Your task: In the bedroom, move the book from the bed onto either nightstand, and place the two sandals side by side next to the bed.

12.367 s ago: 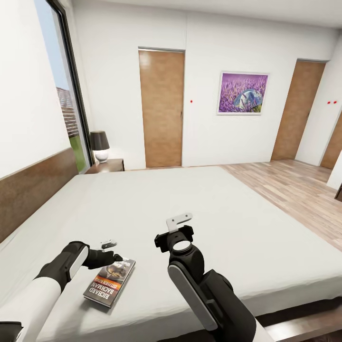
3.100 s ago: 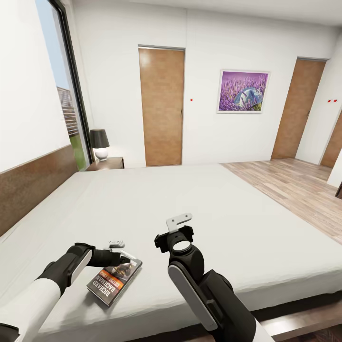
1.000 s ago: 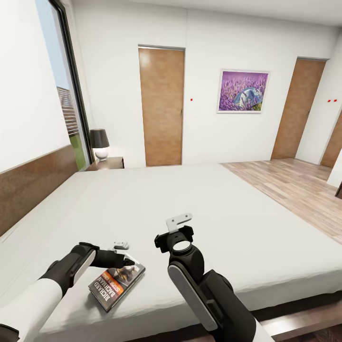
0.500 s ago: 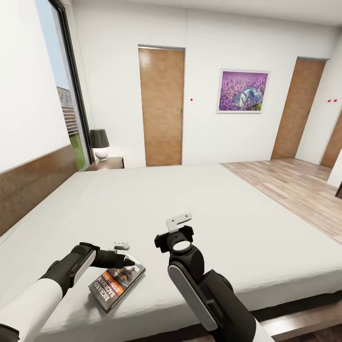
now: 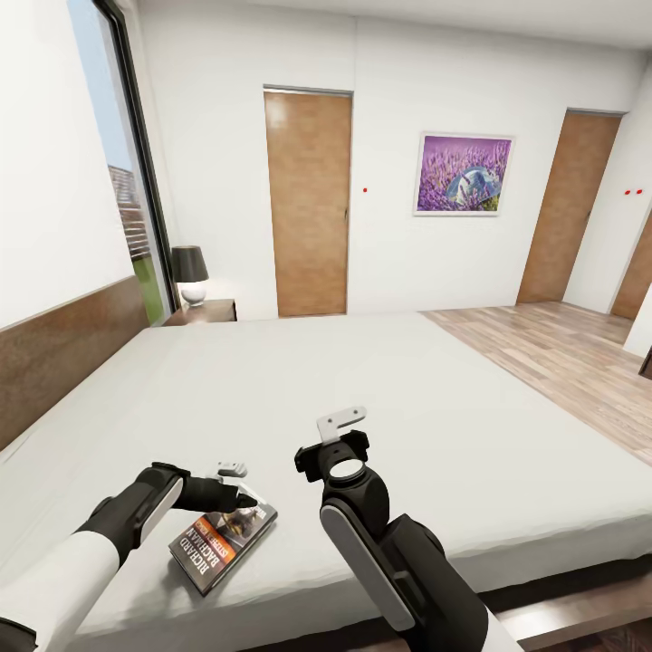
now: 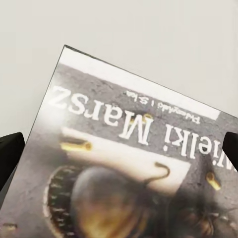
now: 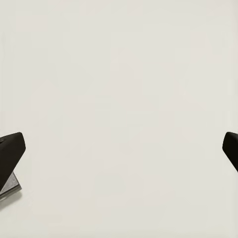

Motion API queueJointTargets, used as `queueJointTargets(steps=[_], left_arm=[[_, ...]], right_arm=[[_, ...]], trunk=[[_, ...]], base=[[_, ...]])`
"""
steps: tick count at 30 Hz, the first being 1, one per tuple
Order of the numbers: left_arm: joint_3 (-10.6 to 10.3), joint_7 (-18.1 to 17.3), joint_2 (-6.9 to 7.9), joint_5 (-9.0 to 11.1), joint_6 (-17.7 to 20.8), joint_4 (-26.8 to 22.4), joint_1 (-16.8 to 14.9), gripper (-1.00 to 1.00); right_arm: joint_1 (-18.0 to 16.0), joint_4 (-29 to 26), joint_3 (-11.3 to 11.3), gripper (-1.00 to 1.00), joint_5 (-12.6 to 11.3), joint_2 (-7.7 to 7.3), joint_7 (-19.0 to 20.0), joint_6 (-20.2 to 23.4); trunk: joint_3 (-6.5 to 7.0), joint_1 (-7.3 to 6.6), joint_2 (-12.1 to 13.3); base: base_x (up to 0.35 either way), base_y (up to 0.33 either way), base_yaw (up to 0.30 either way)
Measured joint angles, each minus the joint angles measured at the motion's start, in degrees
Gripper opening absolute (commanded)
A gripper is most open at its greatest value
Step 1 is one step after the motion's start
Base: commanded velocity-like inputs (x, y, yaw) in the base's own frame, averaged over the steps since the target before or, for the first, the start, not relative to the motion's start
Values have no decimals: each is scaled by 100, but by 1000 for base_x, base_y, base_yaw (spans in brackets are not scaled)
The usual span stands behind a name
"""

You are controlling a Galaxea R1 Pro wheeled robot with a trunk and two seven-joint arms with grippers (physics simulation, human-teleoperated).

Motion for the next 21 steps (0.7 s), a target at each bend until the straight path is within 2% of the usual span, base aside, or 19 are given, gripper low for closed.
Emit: queueJointTargets(steps=[6,11,21], left_arm=[[-68,-10,-1,-20,-24,-10,-3,100],[-237,-24,-4,-49,-47,-60,-2,100],[-338,-48,-3,-39,-58,-88,-2,100]], right_arm=[[0,1,0,100,-3,0,0,-1],[0,2,0,100,-4,0,0,-1],[0,2,0,100,-8,0,0,-2]], trunk=[[1,0,0],[1,-1,-1],[2,-1,-1]], base=[[0,0,0],[0,0,0],[0,0,0]])
